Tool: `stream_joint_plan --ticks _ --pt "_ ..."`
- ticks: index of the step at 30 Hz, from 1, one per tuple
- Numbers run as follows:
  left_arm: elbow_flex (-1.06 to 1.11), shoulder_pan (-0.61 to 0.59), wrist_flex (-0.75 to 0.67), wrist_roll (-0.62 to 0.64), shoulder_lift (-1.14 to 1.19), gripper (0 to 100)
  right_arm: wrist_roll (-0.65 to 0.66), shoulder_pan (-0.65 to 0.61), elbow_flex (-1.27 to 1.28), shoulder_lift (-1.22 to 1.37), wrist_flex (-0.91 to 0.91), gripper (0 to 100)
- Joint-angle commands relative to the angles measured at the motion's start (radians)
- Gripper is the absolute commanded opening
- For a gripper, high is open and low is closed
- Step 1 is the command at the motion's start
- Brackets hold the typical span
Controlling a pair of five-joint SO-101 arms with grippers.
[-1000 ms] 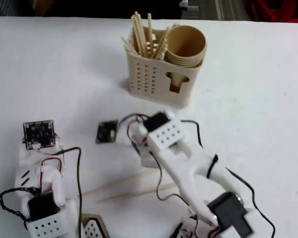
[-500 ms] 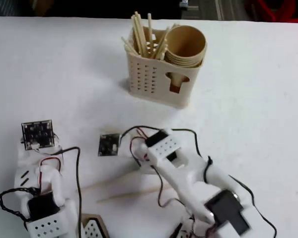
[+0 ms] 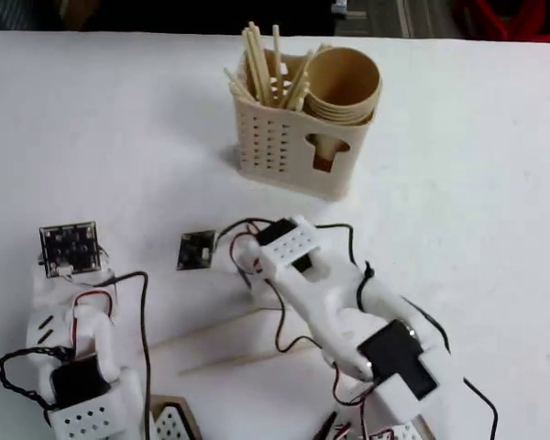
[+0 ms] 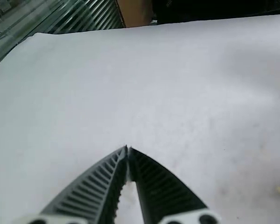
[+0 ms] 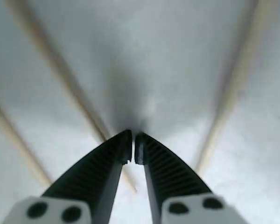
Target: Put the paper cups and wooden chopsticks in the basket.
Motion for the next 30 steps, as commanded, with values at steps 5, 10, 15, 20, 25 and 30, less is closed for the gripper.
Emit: stream_joint_plan --ticks 5,10,15,20,25,30 --pt "-0.005 -0.007 -0.025 -0.008 -0.010 2 0.003 0.030 0.017 -0.288 0.182 10.2" --pt "0.002 -0.004 -0.031 -0.008 -0.010 2 0.003 -0.019 0.152 -0.381 0.130 15.2" --pt "0.002 -0.004 -0.031 -0.008 -0.010 2 0.003 -0.105 0.239 -0.360 0.025 15.2" --pt "0.003 -0.004 -0.031 -0.008 -0.010 2 0.003 -0.110 0.238 -0.280 -0.090 15.2" --pt "0.003 -0.005 -0.031 -0.008 -0.010 2 0.003 -0.110 0.216 -0.182 -0.148 15.2" --pt "0.003 -0.005 -0.031 -0.008 -0.010 2 0.008 -0.113 0.176 -0.133 -0.114 13.1"
